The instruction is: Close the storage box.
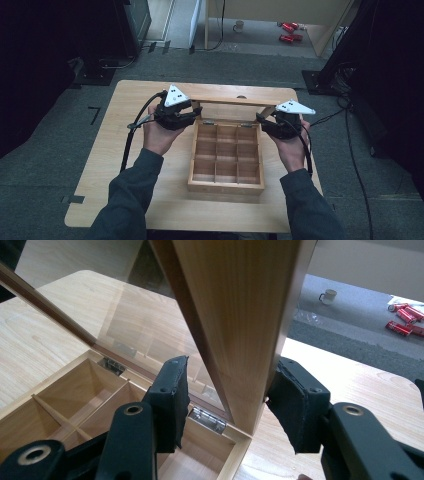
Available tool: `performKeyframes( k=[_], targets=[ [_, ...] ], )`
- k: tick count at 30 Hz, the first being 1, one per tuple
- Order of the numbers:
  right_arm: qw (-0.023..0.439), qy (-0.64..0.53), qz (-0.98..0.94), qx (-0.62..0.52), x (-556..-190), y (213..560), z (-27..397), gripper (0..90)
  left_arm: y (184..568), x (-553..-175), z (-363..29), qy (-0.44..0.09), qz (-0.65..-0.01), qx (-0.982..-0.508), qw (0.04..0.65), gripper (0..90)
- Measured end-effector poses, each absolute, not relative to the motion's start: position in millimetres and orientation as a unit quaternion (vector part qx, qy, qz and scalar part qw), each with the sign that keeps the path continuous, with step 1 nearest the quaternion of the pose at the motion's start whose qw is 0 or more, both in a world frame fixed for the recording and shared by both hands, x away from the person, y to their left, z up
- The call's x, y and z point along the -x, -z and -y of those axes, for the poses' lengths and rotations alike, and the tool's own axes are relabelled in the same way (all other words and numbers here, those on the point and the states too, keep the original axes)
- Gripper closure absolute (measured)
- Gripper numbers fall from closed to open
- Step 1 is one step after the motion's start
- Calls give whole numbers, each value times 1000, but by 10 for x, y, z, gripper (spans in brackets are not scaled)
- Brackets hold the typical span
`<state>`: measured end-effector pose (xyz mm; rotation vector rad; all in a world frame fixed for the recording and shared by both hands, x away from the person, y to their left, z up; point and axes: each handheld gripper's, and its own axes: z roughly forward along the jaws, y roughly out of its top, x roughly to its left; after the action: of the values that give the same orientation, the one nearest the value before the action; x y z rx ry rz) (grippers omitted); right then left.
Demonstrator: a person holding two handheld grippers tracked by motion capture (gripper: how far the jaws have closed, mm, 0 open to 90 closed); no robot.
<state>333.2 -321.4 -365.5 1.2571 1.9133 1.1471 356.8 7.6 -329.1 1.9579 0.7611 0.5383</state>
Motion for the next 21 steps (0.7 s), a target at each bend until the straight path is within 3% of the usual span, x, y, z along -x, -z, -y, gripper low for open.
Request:
performKeyframes(
  k=[21],
  targets=[
    [285,-429,-719,-467,-3143,3702,3211,511,3310,-3358,-88,-221,-300,-807,458,603]
  ],
)
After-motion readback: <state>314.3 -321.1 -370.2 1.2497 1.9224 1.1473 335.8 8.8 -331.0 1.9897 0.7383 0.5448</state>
